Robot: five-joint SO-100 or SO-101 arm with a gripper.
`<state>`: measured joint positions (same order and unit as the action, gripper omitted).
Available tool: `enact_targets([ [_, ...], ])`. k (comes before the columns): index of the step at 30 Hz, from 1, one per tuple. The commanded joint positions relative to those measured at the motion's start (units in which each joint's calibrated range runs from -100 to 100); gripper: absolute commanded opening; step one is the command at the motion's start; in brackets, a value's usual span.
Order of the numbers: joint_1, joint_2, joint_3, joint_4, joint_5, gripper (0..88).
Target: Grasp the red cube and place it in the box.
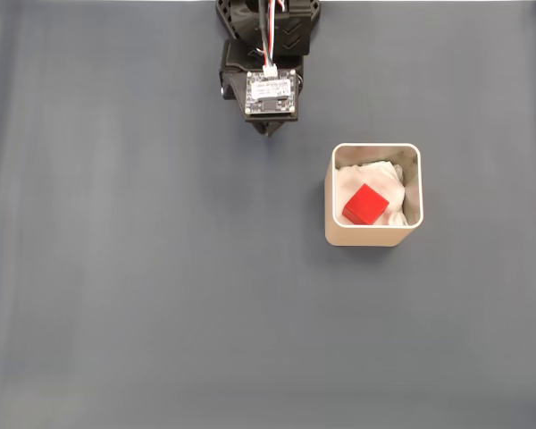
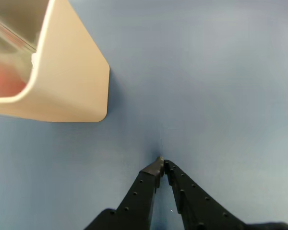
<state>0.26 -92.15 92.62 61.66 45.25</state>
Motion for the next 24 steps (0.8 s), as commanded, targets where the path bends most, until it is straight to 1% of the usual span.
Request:
enact_targets([
  [1,-0.80,-2.05,1.09,1.00,0.20,0.2],
  [9,-0.65,-7.24,7.10,3.05,-0.10,0.1],
  [24,-1.51,-7.85,7.19,12.08,-3.27,0.1],
])
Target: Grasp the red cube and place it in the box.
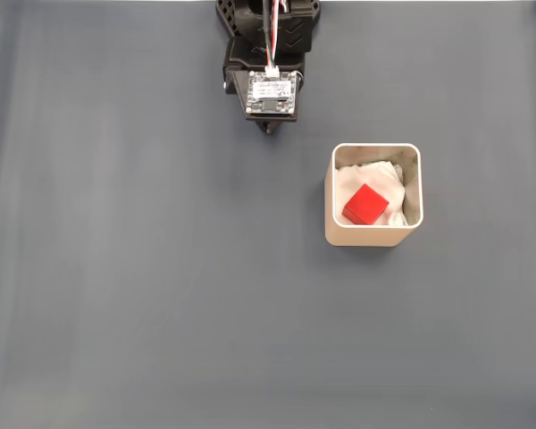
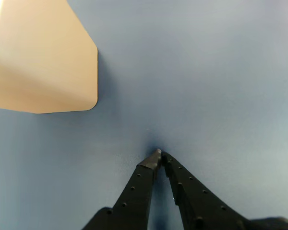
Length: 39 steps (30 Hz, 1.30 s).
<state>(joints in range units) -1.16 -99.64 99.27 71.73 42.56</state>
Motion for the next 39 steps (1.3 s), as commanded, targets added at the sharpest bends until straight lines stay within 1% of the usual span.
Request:
enact_targets([
  [1,-0.08,-0.36,0.55,2.50,-0.63,0.1],
  [10,0.35,-0.36,0.55,3.07,-1.22,0.8],
  [13,1.77,-0.36,0.55,3.40,0.20,0.8],
  [19,1.84,-0.36,0.55,3.65,1.17,0.8],
  [39,1.77,-0.36,0.55,3.65,1.22,0.8],
])
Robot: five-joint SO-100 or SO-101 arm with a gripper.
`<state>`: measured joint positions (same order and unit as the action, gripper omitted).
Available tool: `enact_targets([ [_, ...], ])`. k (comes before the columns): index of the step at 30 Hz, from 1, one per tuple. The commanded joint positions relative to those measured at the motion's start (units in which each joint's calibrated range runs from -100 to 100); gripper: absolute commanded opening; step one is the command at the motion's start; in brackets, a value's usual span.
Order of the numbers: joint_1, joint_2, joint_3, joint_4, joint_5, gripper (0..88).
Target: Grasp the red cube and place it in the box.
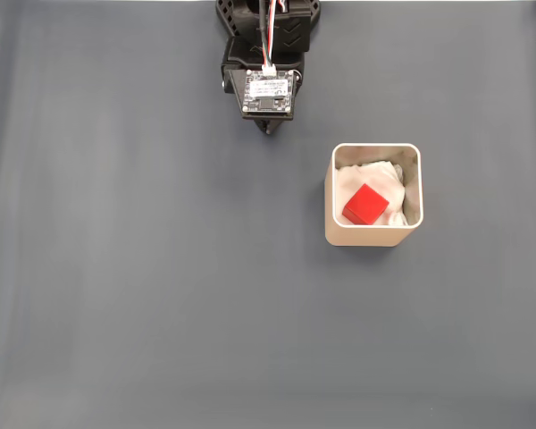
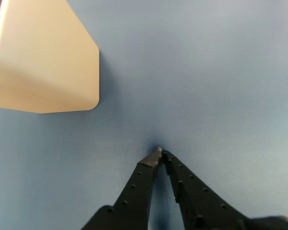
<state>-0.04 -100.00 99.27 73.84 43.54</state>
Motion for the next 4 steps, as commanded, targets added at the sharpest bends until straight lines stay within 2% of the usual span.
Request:
enact_targets([
  [1,0.64,0.00,0.55,1.54,0.24,0.8],
  [4,0.64,0.00,0.55,1.54,0.24,0.8],
])
